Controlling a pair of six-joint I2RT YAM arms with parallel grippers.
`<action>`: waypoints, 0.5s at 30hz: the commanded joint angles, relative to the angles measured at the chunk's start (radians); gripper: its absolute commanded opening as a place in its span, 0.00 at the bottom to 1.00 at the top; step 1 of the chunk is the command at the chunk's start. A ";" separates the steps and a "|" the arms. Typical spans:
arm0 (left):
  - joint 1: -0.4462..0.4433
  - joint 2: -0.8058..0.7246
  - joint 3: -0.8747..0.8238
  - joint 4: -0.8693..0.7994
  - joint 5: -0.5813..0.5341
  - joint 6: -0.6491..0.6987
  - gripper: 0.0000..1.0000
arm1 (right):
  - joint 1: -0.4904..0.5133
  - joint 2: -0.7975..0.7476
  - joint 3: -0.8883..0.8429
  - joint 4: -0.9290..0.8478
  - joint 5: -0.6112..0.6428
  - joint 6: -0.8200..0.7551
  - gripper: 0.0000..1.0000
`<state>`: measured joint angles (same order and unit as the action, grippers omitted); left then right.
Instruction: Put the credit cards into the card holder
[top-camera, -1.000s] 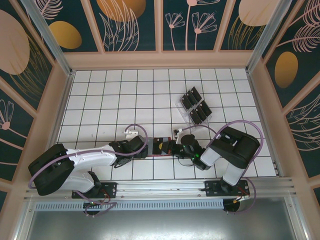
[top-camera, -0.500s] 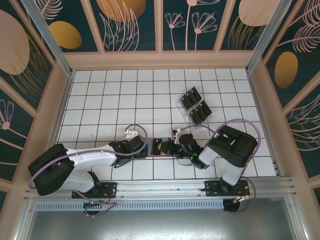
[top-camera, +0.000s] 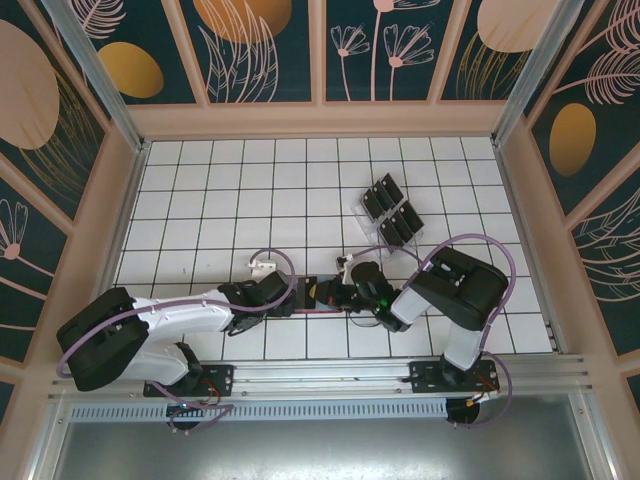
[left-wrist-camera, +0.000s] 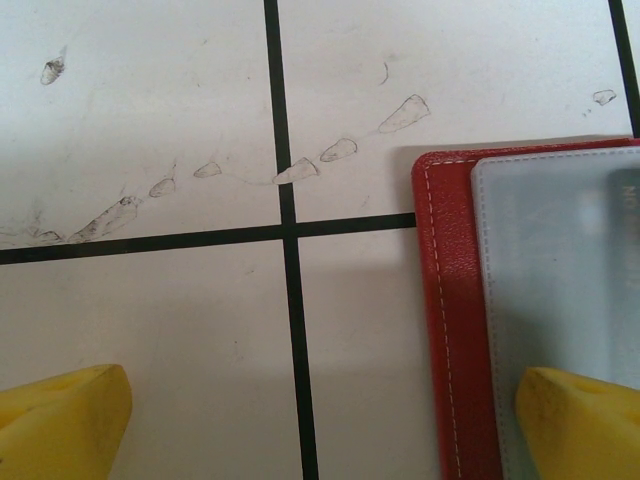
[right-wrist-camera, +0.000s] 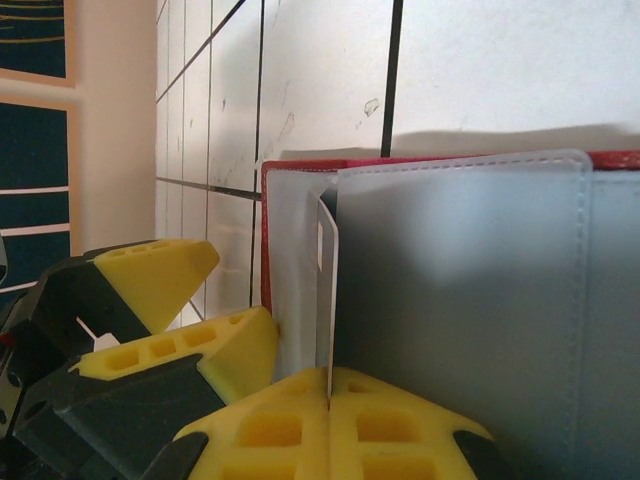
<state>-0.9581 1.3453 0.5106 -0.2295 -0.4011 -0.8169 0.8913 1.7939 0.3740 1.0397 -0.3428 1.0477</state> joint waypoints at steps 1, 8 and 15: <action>-0.004 0.014 0.006 -0.031 0.004 -0.002 0.99 | -0.002 -0.008 0.029 -0.163 -0.012 -0.058 0.09; -0.005 0.005 0.041 -0.025 -0.004 -0.021 0.99 | -0.005 -0.123 0.132 -0.473 0.034 -0.174 0.35; -0.001 -0.022 0.095 -0.075 -0.076 -0.025 0.99 | -0.006 -0.193 0.253 -0.761 0.114 -0.288 0.41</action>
<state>-0.9581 1.3449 0.5781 -0.2573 -0.4282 -0.8246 0.8898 1.6352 0.5838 0.4595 -0.2878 0.8387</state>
